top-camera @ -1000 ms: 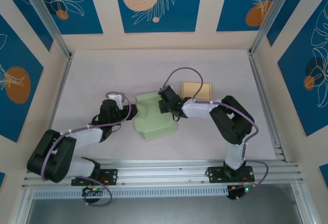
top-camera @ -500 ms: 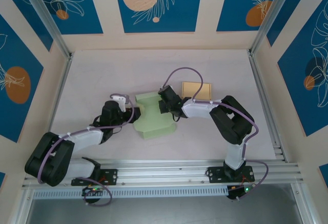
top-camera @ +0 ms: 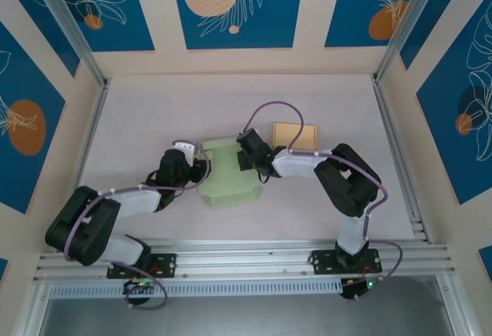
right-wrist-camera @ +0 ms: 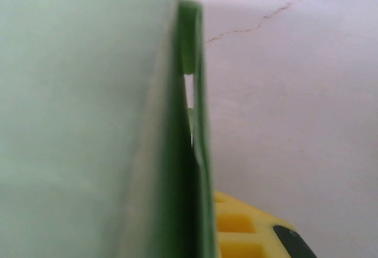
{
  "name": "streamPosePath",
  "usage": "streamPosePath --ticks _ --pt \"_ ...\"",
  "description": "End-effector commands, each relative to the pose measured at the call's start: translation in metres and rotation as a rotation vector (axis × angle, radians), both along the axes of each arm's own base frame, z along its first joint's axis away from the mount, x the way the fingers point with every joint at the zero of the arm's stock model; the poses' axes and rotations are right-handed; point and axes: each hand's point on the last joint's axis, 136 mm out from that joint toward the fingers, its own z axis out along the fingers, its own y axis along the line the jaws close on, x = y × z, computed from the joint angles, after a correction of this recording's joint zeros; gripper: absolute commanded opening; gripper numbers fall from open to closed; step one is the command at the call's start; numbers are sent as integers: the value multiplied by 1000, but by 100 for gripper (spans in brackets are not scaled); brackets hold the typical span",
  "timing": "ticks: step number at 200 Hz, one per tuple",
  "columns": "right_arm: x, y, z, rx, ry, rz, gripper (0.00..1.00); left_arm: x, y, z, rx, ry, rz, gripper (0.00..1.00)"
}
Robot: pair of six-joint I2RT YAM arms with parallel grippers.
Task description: Fold the paper box
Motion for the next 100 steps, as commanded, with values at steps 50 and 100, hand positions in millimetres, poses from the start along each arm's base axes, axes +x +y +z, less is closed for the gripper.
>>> streamPosePath --ticks 50,100 --pt "-14 9 -5 -12 35 42 10 40 -10 16 108 -190 16 30" --pt "-15 2 0 -36 68 -9 10 45 -4 17 123 -176 100 4"
